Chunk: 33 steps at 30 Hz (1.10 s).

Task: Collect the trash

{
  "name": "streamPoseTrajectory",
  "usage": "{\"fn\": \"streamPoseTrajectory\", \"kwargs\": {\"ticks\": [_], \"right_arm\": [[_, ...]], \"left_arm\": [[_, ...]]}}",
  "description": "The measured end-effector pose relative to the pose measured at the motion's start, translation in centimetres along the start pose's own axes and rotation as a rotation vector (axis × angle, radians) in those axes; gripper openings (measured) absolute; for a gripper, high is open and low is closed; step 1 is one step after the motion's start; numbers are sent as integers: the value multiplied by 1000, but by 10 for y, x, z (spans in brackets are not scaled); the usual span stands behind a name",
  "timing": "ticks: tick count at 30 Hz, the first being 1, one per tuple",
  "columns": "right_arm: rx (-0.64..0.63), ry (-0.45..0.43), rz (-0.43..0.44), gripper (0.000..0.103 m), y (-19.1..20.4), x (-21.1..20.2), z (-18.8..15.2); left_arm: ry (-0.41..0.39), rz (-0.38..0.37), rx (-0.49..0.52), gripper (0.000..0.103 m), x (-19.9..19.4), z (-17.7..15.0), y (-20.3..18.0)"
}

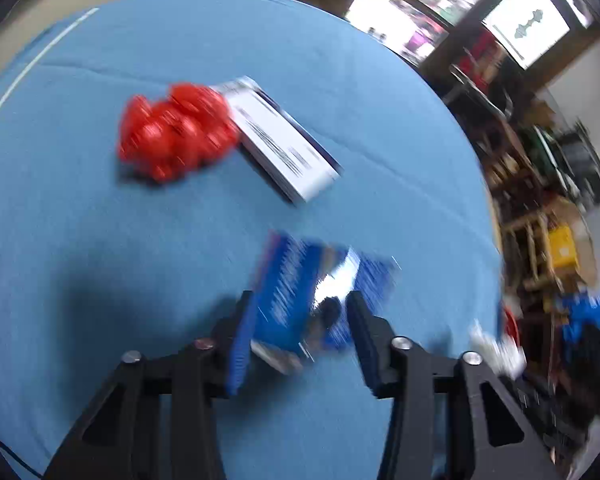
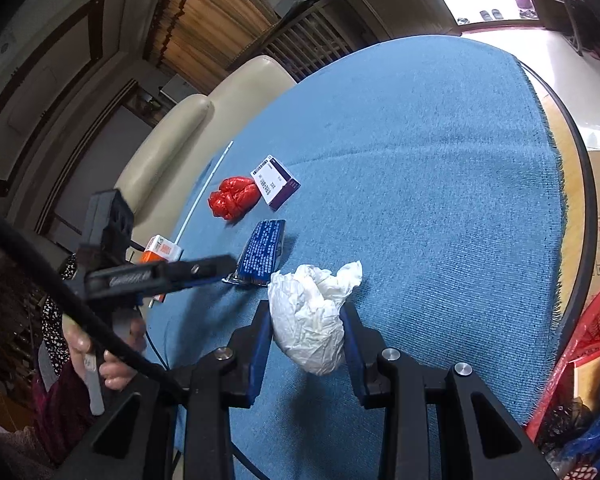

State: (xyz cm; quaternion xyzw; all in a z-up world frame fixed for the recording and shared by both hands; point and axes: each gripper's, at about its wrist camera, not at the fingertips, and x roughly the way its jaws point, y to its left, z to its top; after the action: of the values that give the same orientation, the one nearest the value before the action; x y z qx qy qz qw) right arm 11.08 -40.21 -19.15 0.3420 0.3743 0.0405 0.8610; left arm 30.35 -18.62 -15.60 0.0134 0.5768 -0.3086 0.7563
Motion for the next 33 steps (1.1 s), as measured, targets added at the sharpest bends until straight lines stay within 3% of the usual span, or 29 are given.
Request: {"fn": "streamPoseTrajectory", "kwargs": {"ticks": [2,5,7,8,9,16,20,24,26,31,33], "right_arm": [[2,1,-1,36,-1,0,0],[2,5,1,36,-2,0,-1],[0,0,2,36,-2,-1,-1],[3,-1,6,36,-3,-2,-1],[8,0,11,36,-4,-1,-1],[-1,-5,11,36,-4,-4,-2],[15,-33,-3,36,-12,-16,1],[50,-56,-13,36,-23,-26,3],[65,-57,-8,36,-26,-25,3],[36,-40,-12,36,-15,-17,0],[15,-38,-18,36,-9,-16,-1]], "left_arm": [[-15,28,-17,41,2,10,7],[8,-33,-36,41,-4,8,8],[-1,-18,-7,50,-9,3,1],[-9,6,22,65,-11,-1,-7],[-24,25,54,73,-12,-4,-15],[-19,141,278,73,7,-16,-74],[-14,198,267,73,25,-12,-71],[-9,173,252,74,31,-17,-71],[-2,196,271,74,35,-21,-74],[-46,206,297,65,36,-26,-86],[-94,208,297,34,27,-28,-89]]}}
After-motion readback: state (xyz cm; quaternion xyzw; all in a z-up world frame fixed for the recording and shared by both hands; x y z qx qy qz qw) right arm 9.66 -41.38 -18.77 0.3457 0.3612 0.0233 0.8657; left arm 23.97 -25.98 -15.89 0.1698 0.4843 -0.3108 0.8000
